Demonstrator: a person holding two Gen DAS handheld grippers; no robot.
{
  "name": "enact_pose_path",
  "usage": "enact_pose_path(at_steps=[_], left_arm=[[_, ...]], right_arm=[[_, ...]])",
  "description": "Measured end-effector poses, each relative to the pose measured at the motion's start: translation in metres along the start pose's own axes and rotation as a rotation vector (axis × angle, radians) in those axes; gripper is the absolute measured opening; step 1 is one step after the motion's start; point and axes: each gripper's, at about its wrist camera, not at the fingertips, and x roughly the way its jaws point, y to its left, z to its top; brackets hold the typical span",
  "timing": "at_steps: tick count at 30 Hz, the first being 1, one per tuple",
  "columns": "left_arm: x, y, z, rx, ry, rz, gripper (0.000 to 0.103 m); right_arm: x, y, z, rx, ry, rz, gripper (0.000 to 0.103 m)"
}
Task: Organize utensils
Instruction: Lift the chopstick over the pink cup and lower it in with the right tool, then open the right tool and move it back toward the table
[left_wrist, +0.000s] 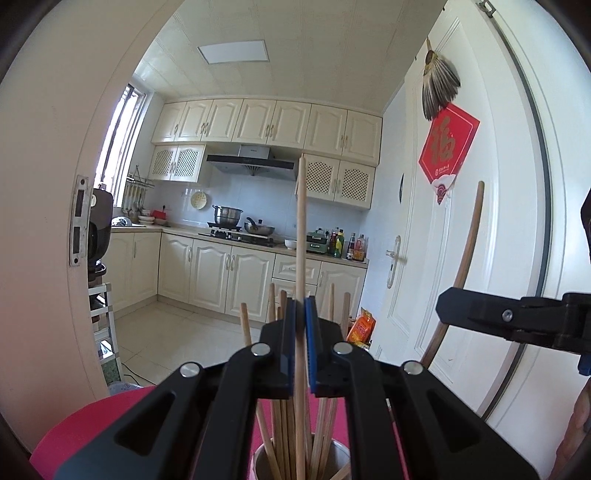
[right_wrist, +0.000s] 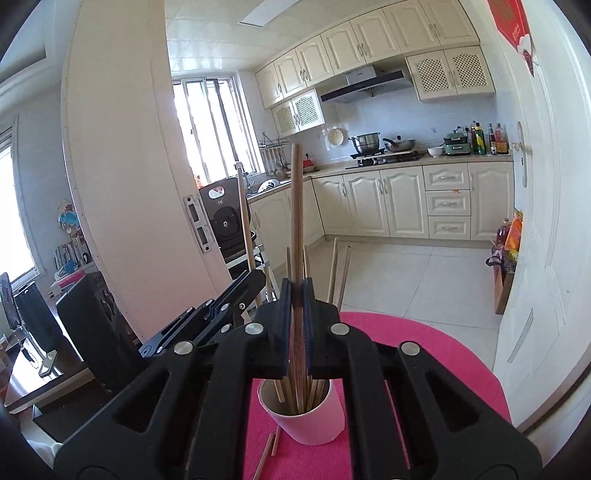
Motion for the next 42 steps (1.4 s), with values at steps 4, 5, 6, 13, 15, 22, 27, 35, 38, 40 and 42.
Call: enact_pose_path(at_steps=[4,5,6,13,15,22,27,35,38,40,42], left_arm=[[-0.001,0.001,-0.001,-0.001,0.031,0.005,0.035],[-0.002,0.002,0.000,-0.006,0.033,0.001,0.036],[-0.003,0.003,0.000,-0.009,0.036,-0.002,0.036],[-0.013,0.005,0.002,-0.019,0.059,-0.004,0.036],[-0.016,0.004,0.003,-0.012,0.061,0.004,0.037],[-0.029,0.004,0.009,-0.011,0.064,0.006,0.041],[-0.042,0.006,0.013,-0.018,0.061,0.005,0.046],[-0.071,0.003,0.027,-0.020,0.052,0.004,0.049],[-0.084,0.003,0.030,-0.021,0.054,0.011,0.051],[-0.093,0.003,0.032,-0.021,0.057,0.013,0.051],[-0.101,0.002,0.033,-0.015,0.068,0.015,0.054]], right_arm=[[0.001,0.002,-0.003,0.006,0.012,-0.004,0.006],[0.001,0.002,-0.003,0.006,0.014,-0.006,0.006],[0.002,0.003,-0.003,0.008,0.016,-0.008,0.006],[0.003,0.005,-0.003,0.021,0.025,-0.021,0.006],[0.002,0.006,-0.003,0.022,0.026,-0.026,0.006],[0.002,0.009,-0.004,0.030,0.025,-0.049,0.007],[-0.001,0.013,-0.004,0.031,0.028,-0.060,0.007],[-0.028,0.027,0.000,0.025,-0.023,-0.086,0.054],[-0.039,0.029,0.000,0.026,-0.030,-0.098,0.054],[-0.046,0.031,-0.002,0.030,-0.032,-0.102,0.054],[-0.052,0.034,-0.005,0.029,-0.027,-0.107,0.054]])
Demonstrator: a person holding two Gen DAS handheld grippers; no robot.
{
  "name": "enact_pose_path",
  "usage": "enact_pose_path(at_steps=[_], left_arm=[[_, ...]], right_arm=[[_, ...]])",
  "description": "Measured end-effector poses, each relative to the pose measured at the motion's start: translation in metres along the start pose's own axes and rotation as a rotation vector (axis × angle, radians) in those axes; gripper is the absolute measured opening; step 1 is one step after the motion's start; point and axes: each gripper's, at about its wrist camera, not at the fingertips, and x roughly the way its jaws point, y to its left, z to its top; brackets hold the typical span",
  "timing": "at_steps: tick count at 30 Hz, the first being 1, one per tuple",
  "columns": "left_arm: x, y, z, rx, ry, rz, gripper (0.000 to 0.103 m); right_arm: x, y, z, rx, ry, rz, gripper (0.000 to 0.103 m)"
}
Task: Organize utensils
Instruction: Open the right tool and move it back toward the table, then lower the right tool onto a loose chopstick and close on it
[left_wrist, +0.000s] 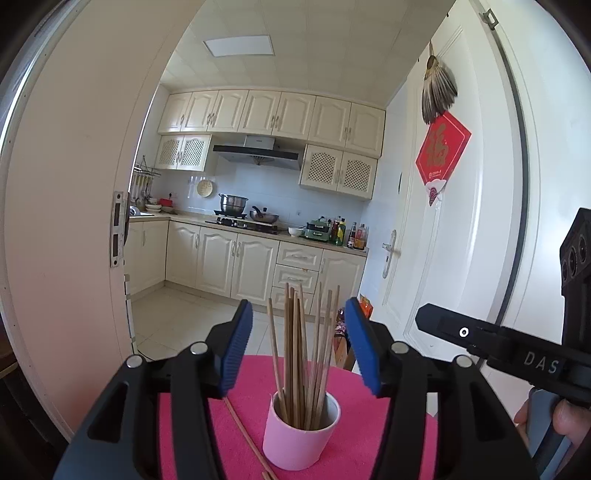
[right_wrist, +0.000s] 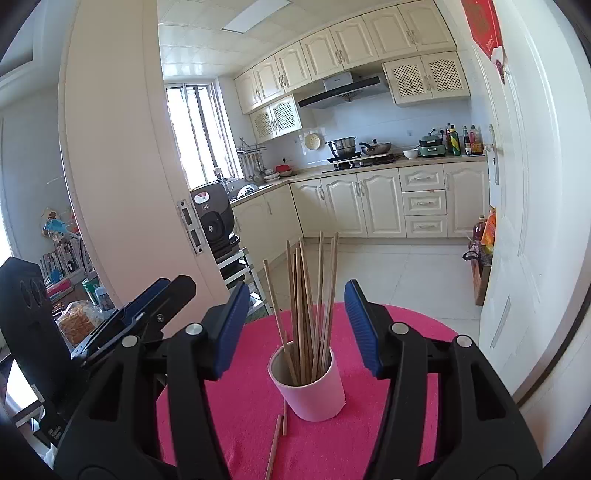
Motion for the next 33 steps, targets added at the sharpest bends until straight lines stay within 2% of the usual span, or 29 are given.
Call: enact_pose_path(at_steps=[5,13,19,25,29,33], left_arm=[[-0.016,0.001,-0.005,0.004,0.061,0.026,0.056],[-0.028,0.015,-0.036,-0.016,0.227,0.055,0.060],[-0.024,0.038,-0.069,-0.058,0.416,0.091,0.061],[-0.014,0.063,-0.107,-0.104,0.602,0.134,0.061],[-0.010,0.079,-0.127,-0.141,0.681,0.145,0.061],[-0.004,0.084,-0.135,-0.145,0.719,0.162,0.061]], right_arm=[[-0.011,0.007,-0.015,-0.005,0.034,-0.006,0.054],[-0.012,0.024,-0.052,-0.018,0.136,-0.019,0.054],[0.009,0.034,-0.093,-0.041,0.289,-0.034,0.054],[0.045,0.041,-0.142,-0.069,0.493,-0.048,0.053],[0.066,0.046,-0.169,-0.089,0.605,-0.043,0.034],[0.083,0.050,-0.184,-0.105,0.674,-0.042,0.032]])
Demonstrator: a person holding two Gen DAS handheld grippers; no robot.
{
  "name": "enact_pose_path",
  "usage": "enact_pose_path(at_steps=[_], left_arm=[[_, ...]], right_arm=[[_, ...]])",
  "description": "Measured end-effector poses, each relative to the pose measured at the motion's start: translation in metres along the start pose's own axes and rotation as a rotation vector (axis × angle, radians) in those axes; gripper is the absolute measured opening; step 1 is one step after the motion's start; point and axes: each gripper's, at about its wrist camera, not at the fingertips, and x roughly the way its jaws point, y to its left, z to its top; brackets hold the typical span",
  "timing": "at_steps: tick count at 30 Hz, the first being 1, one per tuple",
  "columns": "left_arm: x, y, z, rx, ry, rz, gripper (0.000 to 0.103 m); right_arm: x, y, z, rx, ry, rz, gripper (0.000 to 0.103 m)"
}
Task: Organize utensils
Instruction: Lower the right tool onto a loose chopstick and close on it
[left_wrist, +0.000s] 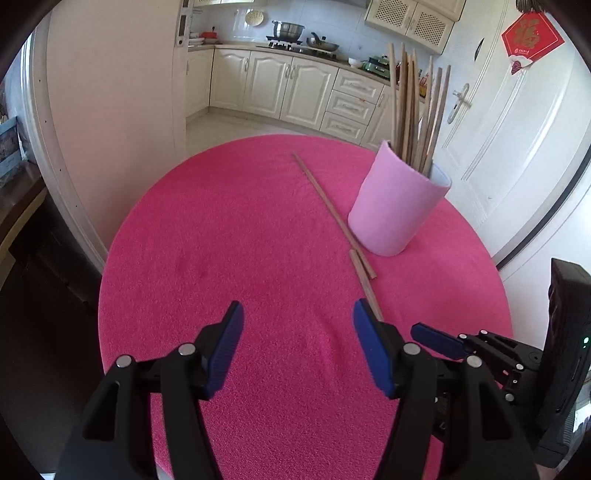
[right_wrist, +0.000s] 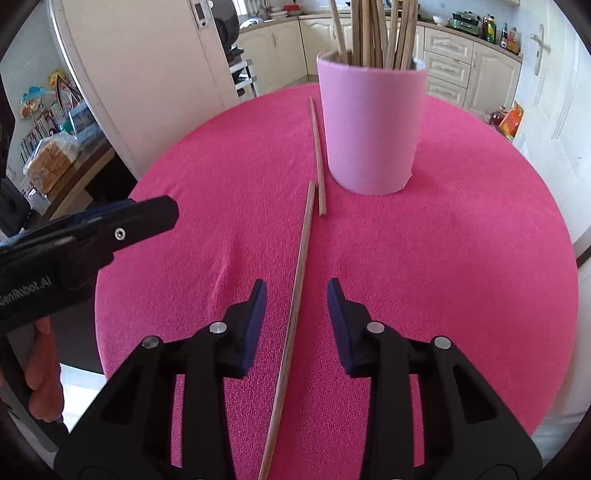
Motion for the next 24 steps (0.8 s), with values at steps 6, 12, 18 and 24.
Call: enact_pose_path(at_steps=[6,12,18,24], left_arm=[[0.008,0.000,0.001,-0.003,0.024,0.001,0.061],[0.017,-0.009,0.011,-0.010,0.049,-0.006,0.061],[0.029,-0.015,0.021,-0.014,0.071,-0.001,0.061],[0.049,-0.022,0.035,-0.023,0.096,0.007,0.061]], right_arm=[[0.012,0.004,0.001,-0.032,0.028,-0.019,0.017],[0.009,-0.001,-0.001,-0.058,0.015,-0.026,0.006],[-0.017,-0.024,-0.007,-0.031,-0.044,0.007,0.006],[-0.033,-0.063,-0.010,0.019,-0.061,-0.015,0.006]])
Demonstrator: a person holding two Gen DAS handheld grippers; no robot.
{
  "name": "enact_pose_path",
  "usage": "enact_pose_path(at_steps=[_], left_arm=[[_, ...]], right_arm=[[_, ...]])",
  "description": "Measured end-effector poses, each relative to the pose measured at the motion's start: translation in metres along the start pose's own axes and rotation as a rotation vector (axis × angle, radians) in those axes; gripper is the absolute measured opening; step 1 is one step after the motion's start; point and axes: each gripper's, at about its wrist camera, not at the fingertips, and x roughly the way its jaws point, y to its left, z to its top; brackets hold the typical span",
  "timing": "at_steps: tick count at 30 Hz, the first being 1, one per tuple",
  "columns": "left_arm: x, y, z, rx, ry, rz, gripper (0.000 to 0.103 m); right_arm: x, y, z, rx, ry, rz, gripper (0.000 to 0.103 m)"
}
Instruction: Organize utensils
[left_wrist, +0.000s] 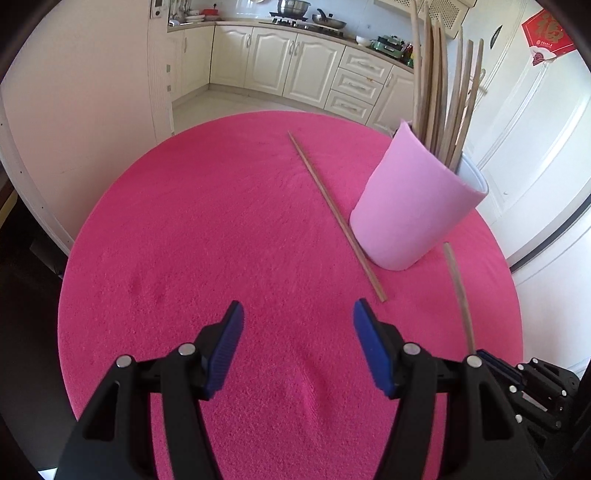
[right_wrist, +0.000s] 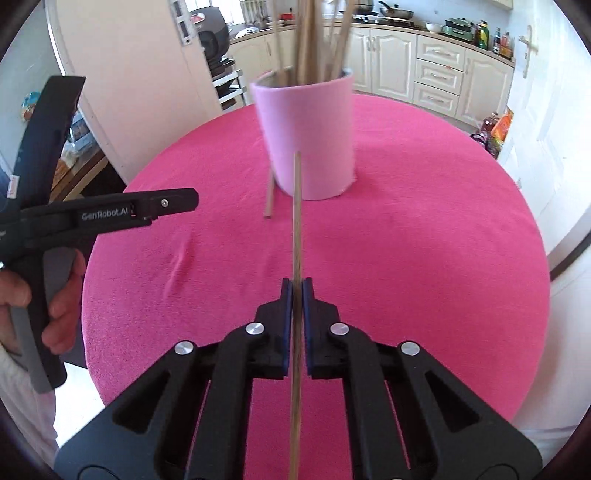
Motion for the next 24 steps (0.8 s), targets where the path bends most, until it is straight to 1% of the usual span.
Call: enact_pose_path(at_steps=[3,7,11,16,21,24], left_arm=[[0.012,-0.005,0.010,-0.003,0.008,0.009,0.061],[0.029,-0.009,0.029,-0.023,0.014,0.022,0.061],[0.043,-0.007,0.056,-0.058,0.015,0.059,0.061],[0.061,-0.004,0.083,-0.086,0.020,0.065,0.060],[0.080,-0.002,0.098,-0.084,0.048,0.056,0.060],[0.092,-0.001,0.108,-0.061,0.040,0.071,0.060]], right_arm=[[0.000,-0.027,0.000,0.045,-0.003,-0.019,0.006],[0.008,-0.056,0.015,0.101,-0.021,-0.033,0.006],[0.022,-0.067,0.036,0.107,-0.026,-0.033,0.006],[0.042,-0.080,0.064,0.103,-0.019,-0.011,0.006],[0.065,-0.082,0.085,0.096,-0.002,0.014,0.006],[0.076,-0.082,0.094,0.095,0.007,0.028,0.006]])
